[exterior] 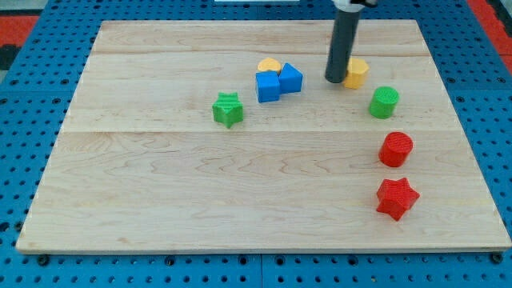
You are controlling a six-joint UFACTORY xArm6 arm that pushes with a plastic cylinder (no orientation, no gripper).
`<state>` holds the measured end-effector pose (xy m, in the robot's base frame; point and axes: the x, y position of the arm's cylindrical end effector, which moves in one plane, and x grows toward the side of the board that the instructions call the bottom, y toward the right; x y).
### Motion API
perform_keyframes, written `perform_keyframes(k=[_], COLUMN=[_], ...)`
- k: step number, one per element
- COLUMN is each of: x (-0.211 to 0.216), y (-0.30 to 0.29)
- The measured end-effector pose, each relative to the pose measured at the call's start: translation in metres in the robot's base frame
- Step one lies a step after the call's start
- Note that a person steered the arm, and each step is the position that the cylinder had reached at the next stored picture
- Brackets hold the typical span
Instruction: Push the blue triangle diagonally to the top left side of the yellow hexagon
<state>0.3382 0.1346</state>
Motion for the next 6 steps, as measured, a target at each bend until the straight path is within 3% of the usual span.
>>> perform_keyframes(k=[1,3,4,6], x=[0.000,0.042,0.037,-0.021], y=[0.028,-0.084,-0.118,-0.013])
